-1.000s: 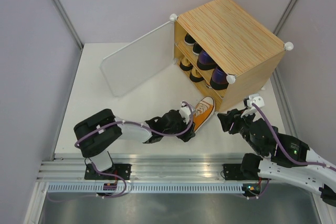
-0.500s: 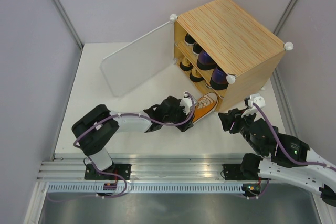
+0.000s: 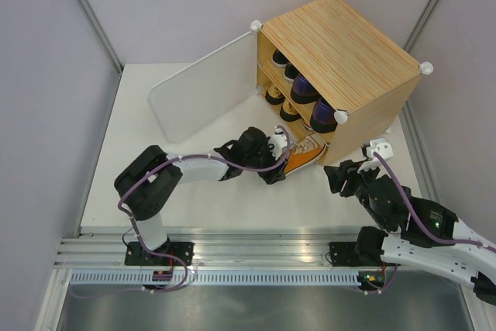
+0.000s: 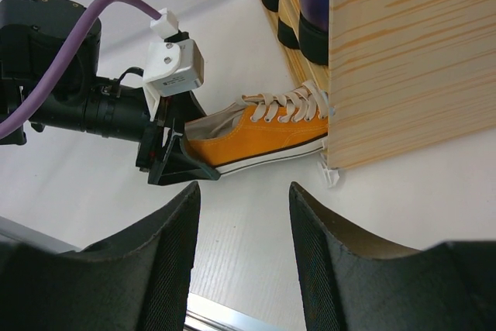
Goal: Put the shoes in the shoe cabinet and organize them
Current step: Place the shoe in the shoe cabinet.
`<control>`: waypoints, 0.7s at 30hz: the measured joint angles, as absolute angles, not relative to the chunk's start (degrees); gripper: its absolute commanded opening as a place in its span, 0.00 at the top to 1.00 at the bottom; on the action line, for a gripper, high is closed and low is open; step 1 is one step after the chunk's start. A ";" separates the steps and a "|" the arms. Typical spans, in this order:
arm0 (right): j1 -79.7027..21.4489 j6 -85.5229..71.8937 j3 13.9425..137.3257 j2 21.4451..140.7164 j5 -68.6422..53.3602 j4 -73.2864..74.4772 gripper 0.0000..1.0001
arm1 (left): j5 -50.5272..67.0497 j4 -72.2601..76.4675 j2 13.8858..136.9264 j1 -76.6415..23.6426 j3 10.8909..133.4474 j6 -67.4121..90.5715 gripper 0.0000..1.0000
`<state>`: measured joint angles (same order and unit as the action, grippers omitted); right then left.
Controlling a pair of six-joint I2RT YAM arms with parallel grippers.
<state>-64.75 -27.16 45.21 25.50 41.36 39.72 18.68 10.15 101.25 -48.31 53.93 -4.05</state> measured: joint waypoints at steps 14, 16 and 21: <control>-64.75 -26.44 48.58 25.50 43.13 39.94 0.42 | 19.88 8.56 107.09 -47.79 62.43 -4.60 0.86; -64.75 -26.39 48.60 25.50 43.48 39.94 0.42 | 19.92 8.54 107.68 -47.79 63.37 -4.60 0.82; -64.75 -26.39 48.60 25.50 43.72 39.97 0.41 | 20.05 8.51 108.92 -47.79 64.47 -4.56 0.59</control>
<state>-64.75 -26.39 48.60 25.50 43.72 39.97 20.05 8.51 108.92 -47.79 64.47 -4.56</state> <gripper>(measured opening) 0.583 0.695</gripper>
